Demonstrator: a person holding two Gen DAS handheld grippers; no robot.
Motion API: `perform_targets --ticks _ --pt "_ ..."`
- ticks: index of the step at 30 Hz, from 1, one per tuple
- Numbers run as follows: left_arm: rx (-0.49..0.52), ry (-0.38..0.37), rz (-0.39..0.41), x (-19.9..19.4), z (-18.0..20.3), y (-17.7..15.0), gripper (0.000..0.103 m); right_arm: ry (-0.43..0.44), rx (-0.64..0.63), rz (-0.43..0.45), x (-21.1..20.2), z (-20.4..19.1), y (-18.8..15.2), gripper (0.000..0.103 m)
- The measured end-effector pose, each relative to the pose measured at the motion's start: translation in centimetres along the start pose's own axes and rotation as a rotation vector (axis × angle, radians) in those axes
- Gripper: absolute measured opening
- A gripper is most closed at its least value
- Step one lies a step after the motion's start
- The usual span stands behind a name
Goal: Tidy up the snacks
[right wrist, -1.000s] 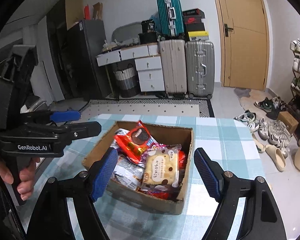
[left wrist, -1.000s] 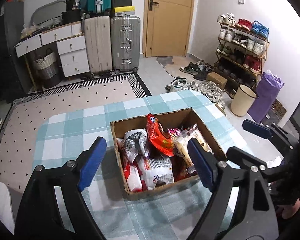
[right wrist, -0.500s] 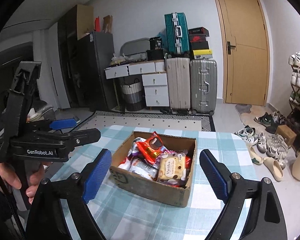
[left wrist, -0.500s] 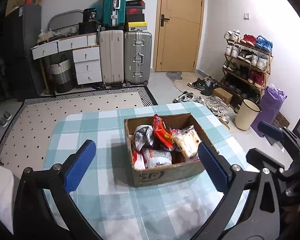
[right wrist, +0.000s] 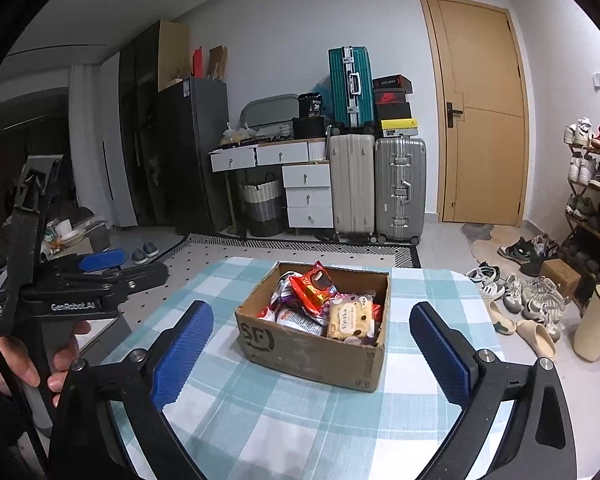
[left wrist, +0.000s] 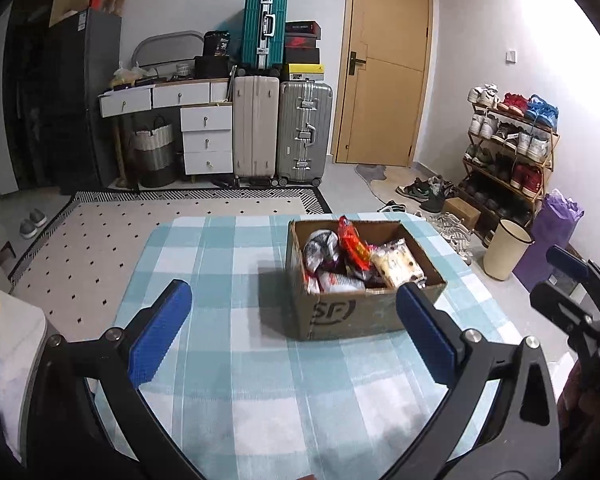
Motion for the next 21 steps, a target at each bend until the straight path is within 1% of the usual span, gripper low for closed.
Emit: perform_targets --ticks 9,13,16,21 --pt "-0.044 0.037 0.019 -2.3 -3.2 -4.2 0.102 -0.018 -0.020 0.008 -2.5 -1.4 -2.2 0.101" --pt "-0.054 0.059 0.022 -2.7 -4.3 -5.8 0.102 -0.020 -0.028 0.016 -2.5 -1.7 -3.2 0.101" --pt "-0.056 0.072 0.039 -3.1 -5.0 -7.0 0.102 -0.015 -0.034 0.022 -2.7 -2.0 -4.2 0.101" --pt "-0.070 0.083 0.054 -2.6 -5.9 -8.5 0.102 -0.022 -0.052 0.039 -2.6 -2.1 -5.7 0.101"
Point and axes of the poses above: each gripper's, at about its wrist camera, not at the fingertips, and x roughly the way its jaws point, z to its right, y to its top, the point moved 9 cm from there along x, roughly the way its jaws point, and after that the axes turned 12 degrees about -z, right-handed, at the moved point
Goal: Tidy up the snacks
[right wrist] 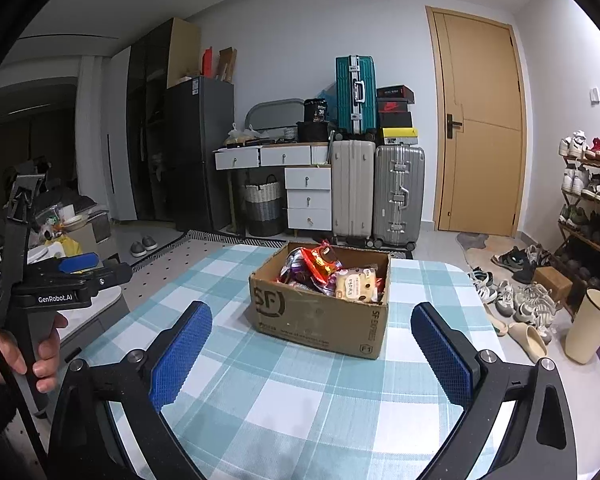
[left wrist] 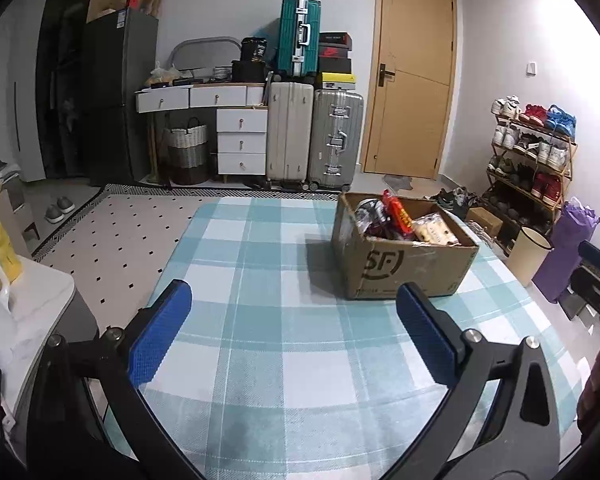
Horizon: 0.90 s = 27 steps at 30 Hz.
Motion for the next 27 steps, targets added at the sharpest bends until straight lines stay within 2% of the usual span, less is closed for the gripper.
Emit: perform_targets --ticks 4,8,20,25,27 --pt "-0.005 0.013 0.031 0.7 -0.7 -1.3 0.102 -0.003 -0.004 0.010 0.4 0.1 -1.0 0.101" --pt "-0.025 0.051 0.100 1.2 -1.8 -2.2 0.102 -0.006 -0.007 0.025 1.0 0.5 -2.3 0.101" --pt "0.038 0.098 0.103 5.9 -1.5 -5.1 0.102 -0.032 0.021 0.049 4.5 2.7 -6.5 0.102" --pt "0.046 0.090 0.104 7.2 -1.2 -5.7 0.102 -0.026 0.061 0.037 5.9 4.1 -7.3 0.101" --pt "0.036 0.075 0.128 7.1 -1.2 -5.7 0.102 -0.033 0.067 0.042 6.1 4.4 -7.3 0.101"
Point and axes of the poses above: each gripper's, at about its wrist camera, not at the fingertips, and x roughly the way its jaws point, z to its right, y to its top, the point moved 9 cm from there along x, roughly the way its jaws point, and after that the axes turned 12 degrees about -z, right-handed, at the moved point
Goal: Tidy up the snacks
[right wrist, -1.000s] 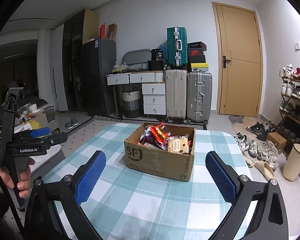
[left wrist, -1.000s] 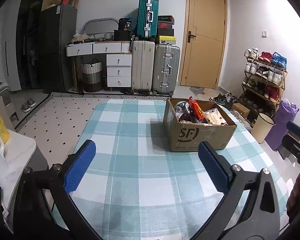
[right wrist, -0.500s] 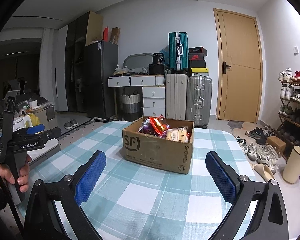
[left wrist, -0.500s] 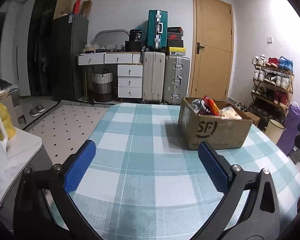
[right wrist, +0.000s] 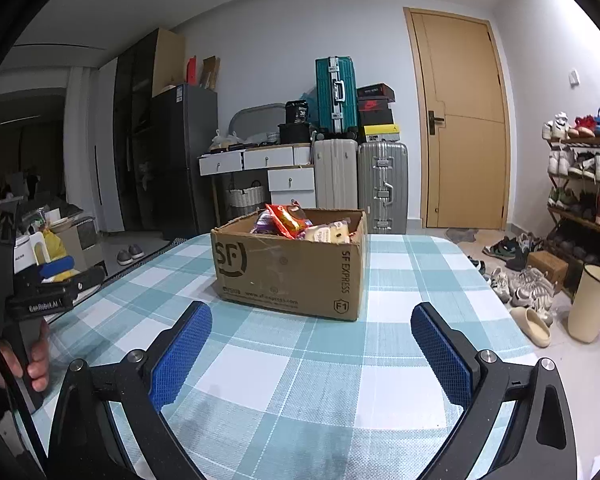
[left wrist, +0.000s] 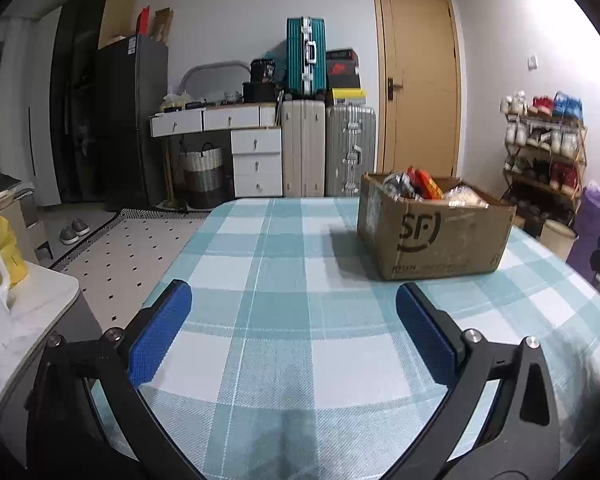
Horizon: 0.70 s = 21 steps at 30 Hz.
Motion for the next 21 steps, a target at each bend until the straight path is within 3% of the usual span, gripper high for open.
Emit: perform_targets --ticks 8,21 --pt "0.023 -0.026 0.064 -1.2 0.7 0.2 0.102 -0.041 -0.036 0.000 0.3 -0.3 -0.4 0.102" --pt "0.016 -0.021 0.056 -1.0 0.5 0.4 0.102 -0.055 -0.035 0.009 0.3 -0.4 -0.5 0.103"
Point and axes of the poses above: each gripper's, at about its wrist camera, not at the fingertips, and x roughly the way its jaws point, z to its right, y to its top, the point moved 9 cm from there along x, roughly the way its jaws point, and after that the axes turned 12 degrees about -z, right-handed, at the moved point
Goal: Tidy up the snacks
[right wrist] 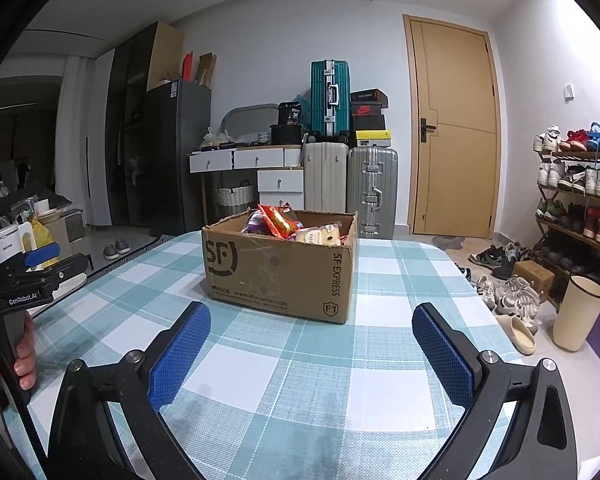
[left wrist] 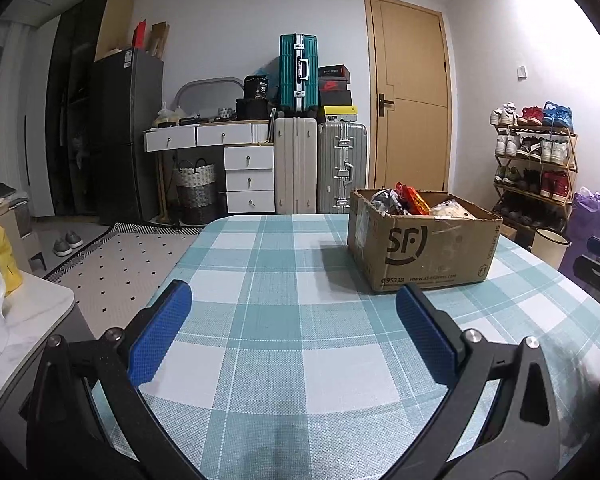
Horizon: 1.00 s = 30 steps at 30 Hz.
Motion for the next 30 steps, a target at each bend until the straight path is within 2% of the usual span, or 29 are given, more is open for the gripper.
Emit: perform_targets --ticks 30 --pt "-0.001 0.000 0.002 0.02 -0.04 -0.06 0.102 -0.004 0.003 0.001 -0.14 0.10 -0.10 0.103"
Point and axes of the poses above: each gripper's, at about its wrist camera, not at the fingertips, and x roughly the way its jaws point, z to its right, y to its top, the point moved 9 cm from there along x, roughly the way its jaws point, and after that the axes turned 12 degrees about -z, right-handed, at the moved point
